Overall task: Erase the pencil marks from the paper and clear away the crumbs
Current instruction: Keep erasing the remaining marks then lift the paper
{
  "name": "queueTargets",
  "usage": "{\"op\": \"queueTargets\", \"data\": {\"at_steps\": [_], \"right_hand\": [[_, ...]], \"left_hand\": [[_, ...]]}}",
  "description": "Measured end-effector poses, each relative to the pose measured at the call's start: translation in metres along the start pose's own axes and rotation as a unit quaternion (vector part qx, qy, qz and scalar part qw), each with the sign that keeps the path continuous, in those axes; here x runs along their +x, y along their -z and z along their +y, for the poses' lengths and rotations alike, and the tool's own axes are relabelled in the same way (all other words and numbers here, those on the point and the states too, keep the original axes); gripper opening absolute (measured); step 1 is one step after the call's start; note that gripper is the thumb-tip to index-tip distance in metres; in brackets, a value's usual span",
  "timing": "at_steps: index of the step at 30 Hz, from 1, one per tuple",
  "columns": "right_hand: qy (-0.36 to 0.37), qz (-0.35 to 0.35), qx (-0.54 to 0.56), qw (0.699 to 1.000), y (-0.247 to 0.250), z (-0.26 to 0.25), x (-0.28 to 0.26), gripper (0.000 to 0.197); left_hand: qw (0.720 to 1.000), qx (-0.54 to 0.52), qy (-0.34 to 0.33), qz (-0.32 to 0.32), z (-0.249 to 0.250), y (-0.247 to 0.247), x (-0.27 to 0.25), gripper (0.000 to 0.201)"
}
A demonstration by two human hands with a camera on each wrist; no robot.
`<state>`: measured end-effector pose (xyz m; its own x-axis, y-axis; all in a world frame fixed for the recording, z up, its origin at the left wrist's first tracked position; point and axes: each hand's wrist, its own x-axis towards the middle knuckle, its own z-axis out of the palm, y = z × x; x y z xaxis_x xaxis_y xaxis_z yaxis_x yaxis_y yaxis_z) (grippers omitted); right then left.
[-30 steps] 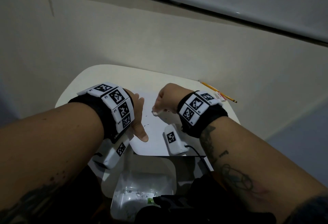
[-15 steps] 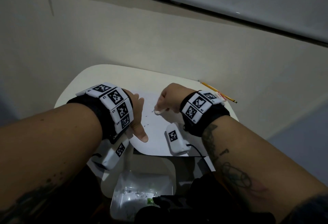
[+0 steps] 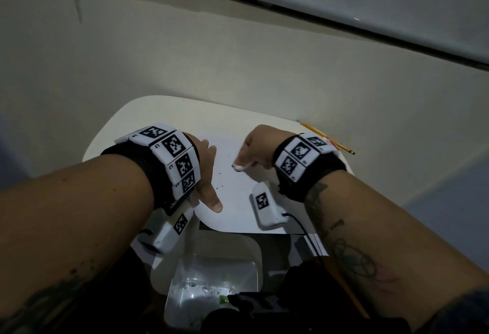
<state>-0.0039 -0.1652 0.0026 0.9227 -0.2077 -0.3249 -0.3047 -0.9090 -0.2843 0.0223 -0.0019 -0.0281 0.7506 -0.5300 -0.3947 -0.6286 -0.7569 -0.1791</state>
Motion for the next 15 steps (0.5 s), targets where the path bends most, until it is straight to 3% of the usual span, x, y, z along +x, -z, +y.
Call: {"op": "queueTargets", "data": {"at_steps": [4,7,11,15], "right_hand": [[-0.082,0.021,-0.071,0.994,0.014,0.026,0.007,0.037],[-0.045,0.086,-0.103,0.99,0.014,0.022,0.011,0.044],[0.014,-0.005,-0.053,0.998,0.001,-0.021,0.009,0.037],[-0.027,0.016,-0.084,0.996,0.003,0.005,0.015,0.04]], "left_hand": [[1.0,0.02,0.012,-0.009,0.003,0.001,0.0,0.131],[1.0,0.017,0.003,-0.014,0.003,0.002,0.001,0.121],[1.0,0.01,0.005,-0.016,0.0,0.001,0.001,0.131],[1.0,0.019,0.004,-0.007,0.002,0.001,-0.001,0.124]]}}
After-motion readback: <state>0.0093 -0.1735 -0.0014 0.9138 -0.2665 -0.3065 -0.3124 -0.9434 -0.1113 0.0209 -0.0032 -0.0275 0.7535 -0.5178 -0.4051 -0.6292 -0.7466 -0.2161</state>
